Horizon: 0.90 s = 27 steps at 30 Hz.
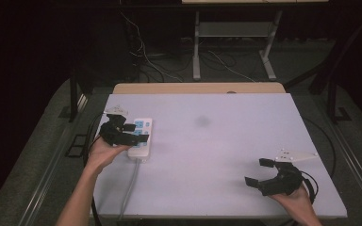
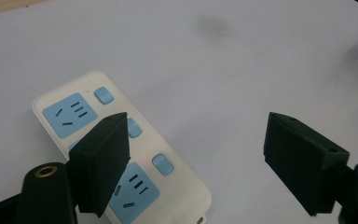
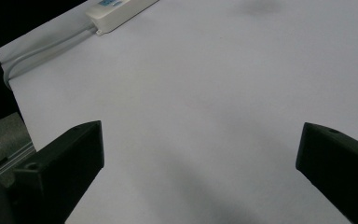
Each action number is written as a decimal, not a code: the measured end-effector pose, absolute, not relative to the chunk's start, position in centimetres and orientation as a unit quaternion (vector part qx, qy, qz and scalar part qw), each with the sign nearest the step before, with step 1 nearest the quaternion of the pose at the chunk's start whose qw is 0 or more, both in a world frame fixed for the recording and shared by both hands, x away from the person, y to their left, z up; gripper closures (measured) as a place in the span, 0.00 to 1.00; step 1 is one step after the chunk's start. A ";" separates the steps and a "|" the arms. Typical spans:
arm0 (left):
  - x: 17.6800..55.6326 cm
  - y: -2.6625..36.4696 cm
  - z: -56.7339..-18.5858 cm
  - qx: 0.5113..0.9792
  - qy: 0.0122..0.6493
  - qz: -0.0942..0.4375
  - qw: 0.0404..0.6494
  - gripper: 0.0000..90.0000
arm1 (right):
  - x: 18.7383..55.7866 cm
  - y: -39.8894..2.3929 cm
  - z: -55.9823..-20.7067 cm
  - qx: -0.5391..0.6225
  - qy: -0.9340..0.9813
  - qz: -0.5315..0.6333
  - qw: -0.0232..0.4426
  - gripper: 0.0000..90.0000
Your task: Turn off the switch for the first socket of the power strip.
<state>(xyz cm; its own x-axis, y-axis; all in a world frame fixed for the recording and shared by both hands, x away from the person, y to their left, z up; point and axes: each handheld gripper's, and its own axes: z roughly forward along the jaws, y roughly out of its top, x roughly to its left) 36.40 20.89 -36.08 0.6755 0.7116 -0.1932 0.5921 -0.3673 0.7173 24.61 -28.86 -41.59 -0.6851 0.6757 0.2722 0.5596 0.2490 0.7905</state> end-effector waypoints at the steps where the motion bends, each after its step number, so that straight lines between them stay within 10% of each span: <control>1: 36.5 20.9 -36.1 0.824 0.396 0.075 0.399 0.27 | 24.6 -28.9 -41.6 0.392 0.788 0.471 0.061 0.01; 27: 38.6 20.7 -38.1 0.821 0.421 0.077 0.379 0.99 | 24.6 -28.9 -41.6 0.390 0.792 0.466 0.062 0.01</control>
